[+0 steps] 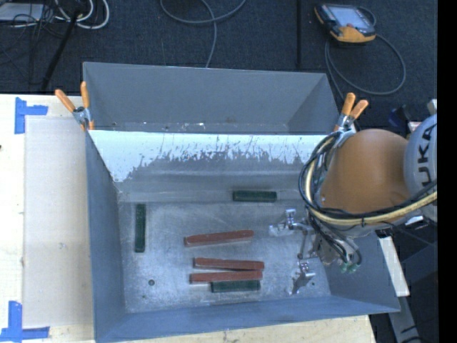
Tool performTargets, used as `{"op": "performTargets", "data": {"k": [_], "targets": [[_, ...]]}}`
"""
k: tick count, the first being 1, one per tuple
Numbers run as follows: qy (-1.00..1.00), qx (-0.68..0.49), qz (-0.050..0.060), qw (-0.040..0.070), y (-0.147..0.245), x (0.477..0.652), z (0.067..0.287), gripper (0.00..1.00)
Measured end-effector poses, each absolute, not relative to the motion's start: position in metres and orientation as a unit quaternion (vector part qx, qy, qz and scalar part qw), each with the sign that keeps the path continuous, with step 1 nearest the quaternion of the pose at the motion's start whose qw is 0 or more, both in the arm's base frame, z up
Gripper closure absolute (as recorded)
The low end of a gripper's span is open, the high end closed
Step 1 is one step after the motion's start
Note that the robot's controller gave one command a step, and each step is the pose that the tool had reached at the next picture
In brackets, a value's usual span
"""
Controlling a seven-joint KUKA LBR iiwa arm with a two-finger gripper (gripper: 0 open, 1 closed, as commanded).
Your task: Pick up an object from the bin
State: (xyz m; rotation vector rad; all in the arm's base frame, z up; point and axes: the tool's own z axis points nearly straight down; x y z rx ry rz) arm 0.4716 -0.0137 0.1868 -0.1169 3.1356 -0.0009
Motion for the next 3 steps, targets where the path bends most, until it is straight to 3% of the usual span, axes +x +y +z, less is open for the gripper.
{"op": "performTargets", "data": {"k": [1,2,3], "targets": [[0.99,-0.138,0.0,0.0,0.046,0.508,0.16,0.0],[0.996,-0.089,0.0,-0.002,0.057,0.483,0.121,0.0],[0.992,-0.13,0.0,0.002,0.047,0.488,0.075,0.0]]}}
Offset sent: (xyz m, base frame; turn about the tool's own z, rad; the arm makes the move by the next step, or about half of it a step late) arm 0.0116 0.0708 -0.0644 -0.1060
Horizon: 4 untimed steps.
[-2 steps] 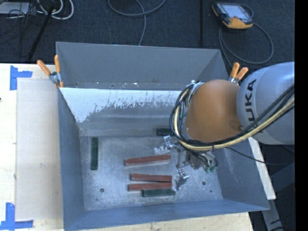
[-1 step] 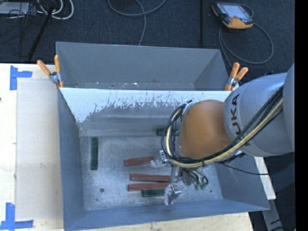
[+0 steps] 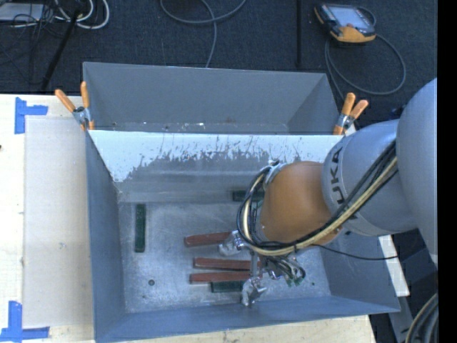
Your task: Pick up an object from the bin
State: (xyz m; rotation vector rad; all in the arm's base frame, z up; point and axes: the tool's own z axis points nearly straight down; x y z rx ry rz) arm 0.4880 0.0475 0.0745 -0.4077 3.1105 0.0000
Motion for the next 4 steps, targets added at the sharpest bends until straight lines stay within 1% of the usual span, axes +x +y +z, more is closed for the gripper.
{"op": "performTargets", "data": {"k": [1,2,3,4], "targets": [[1.0,0.013,0.001,0.01,0.056,0.479,0.074,1.0],[1.0,0.013,0.001,0.01,0.056,0.479,0.074,1.0],[1.0,0.013,0.001,0.006,0.056,0.478,0.078,1.0],[1.0,0.012,0.0,-0.003,0.056,0.474,0.095,1.0]]}}
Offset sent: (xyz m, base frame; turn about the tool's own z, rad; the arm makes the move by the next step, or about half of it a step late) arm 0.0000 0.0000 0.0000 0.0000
